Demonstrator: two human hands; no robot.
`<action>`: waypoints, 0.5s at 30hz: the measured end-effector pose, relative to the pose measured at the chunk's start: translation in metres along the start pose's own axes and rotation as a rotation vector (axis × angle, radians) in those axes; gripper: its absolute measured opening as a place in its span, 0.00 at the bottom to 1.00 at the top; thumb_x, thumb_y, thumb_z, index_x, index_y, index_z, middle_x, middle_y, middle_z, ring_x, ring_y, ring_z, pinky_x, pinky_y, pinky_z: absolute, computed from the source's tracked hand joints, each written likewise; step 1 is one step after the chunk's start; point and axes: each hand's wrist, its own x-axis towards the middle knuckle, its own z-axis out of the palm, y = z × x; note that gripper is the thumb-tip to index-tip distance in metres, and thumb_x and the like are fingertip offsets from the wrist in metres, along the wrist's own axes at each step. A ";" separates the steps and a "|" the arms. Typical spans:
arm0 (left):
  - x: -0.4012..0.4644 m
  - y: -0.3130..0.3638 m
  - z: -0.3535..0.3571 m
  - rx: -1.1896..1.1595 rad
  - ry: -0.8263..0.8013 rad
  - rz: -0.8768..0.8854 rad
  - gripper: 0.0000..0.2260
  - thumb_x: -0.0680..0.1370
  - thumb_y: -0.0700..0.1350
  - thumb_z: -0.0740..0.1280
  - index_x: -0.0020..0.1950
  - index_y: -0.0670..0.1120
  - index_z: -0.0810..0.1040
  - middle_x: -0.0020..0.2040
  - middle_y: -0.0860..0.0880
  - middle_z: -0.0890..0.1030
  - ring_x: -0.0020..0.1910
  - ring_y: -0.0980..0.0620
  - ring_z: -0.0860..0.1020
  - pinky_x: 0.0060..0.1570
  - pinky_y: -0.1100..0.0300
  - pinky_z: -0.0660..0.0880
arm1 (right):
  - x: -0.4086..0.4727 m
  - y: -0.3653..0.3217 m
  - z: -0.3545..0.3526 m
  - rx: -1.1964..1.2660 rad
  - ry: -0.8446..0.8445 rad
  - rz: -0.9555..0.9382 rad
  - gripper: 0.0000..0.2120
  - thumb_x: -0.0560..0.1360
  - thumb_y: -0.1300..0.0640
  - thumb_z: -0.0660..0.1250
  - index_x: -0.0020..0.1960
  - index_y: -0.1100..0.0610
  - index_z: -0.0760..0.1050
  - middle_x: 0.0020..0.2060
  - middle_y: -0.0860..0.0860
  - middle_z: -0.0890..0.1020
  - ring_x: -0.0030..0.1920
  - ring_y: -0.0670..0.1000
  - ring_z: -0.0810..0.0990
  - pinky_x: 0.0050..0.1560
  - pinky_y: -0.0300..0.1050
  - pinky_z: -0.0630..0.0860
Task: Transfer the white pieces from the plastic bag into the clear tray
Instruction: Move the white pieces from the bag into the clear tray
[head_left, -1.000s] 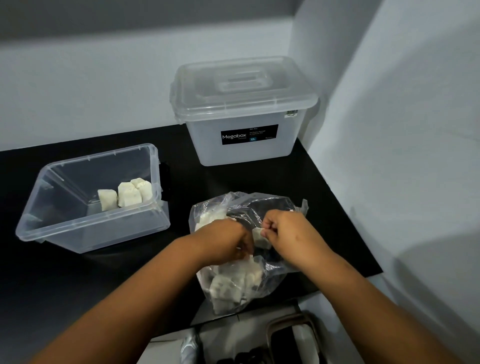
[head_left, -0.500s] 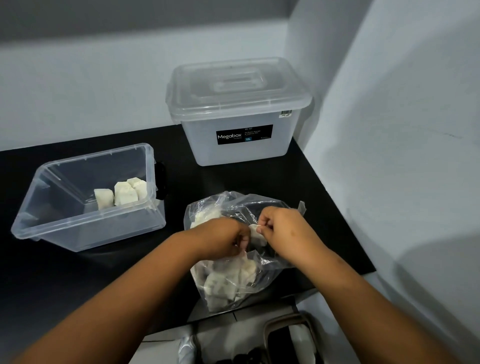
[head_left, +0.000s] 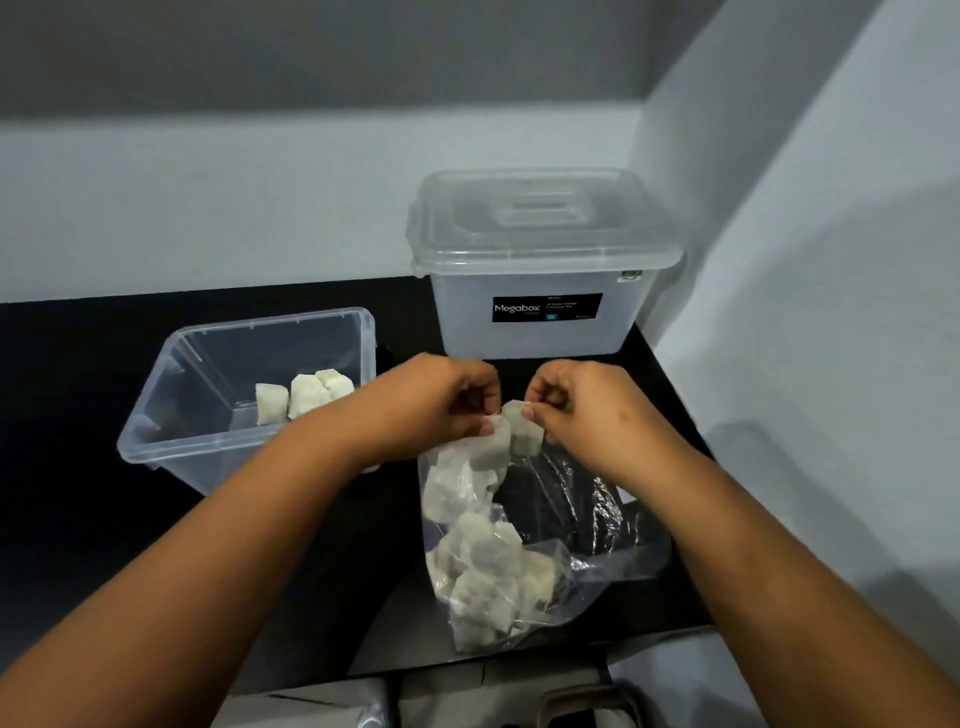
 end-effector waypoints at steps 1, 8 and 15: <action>-0.004 -0.003 -0.011 0.000 0.019 -0.011 0.08 0.74 0.47 0.72 0.52 0.52 0.79 0.45 0.57 0.81 0.43 0.63 0.78 0.46 0.67 0.76 | 0.007 -0.008 -0.003 0.010 -0.008 -0.015 0.02 0.75 0.54 0.70 0.45 0.52 0.79 0.34 0.46 0.81 0.37 0.46 0.82 0.42 0.43 0.78; -0.039 -0.055 -0.085 0.022 0.153 -0.097 0.05 0.74 0.47 0.72 0.49 0.53 0.82 0.43 0.57 0.83 0.42 0.63 0.79 0.43 0.68 0.75 | 0.059 -0.076 0.009 0.003 -0.033 -0.144 0.05 0.74 0.55 0.71 0.40 0.49 0.77 0.34 0.47 0.82 0.37 0.47 0.83 0.44 0.47 0.80; -0.089 -0.139 -0.145 0.106 0.241 -0.224 0.05 0.74 0.48 0.72 0.50 0.52 0.82 0.43 0.57 0.83 0.44 0.60 0.80 0.47 0.62 0.77 | 0.119 -0.149 0.061 0.021 -0.139 -0.212 0.04 0.74 0.55 0.71 0.42 0.53 0.78 0.34 0.49 0.83 0.38 0.49 0.84 0.45 0.48 0.81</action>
